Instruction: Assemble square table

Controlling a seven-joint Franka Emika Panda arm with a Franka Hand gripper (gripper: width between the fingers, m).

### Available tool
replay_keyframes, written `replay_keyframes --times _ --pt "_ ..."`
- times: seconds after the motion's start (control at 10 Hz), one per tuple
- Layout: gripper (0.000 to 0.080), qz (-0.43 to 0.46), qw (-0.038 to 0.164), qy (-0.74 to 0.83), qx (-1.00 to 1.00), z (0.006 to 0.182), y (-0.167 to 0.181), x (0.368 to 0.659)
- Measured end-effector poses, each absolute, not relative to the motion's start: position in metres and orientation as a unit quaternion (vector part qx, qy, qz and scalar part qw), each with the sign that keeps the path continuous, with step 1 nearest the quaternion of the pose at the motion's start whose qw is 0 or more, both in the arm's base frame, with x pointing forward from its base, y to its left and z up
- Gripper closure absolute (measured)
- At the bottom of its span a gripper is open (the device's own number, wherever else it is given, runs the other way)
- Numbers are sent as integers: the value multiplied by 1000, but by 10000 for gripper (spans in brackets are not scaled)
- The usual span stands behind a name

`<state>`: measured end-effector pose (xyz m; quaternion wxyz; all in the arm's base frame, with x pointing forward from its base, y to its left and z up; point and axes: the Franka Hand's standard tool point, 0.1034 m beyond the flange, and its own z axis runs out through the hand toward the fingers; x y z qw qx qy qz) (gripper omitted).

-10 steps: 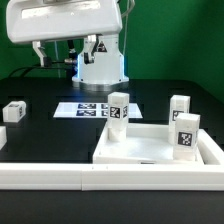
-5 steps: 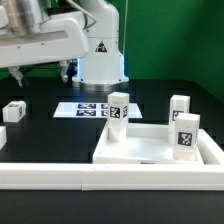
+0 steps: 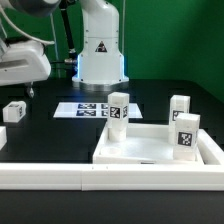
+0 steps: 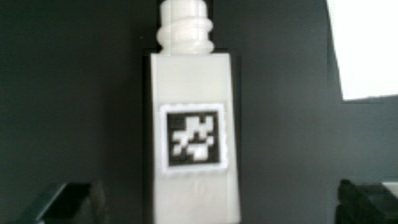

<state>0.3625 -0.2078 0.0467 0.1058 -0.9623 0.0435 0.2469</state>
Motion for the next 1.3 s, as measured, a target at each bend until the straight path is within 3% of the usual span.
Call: replay_keyframes --times 0.3,0.5,0.8,1.3 --pt "150 333 115 30 -935 43 -208 359" --pt "150 407 104 14 -908 24 -235 360" --pt "150 499 81 23 -862 22 -234 365" --pt "150 503 75 30 -861 16 -226 364"
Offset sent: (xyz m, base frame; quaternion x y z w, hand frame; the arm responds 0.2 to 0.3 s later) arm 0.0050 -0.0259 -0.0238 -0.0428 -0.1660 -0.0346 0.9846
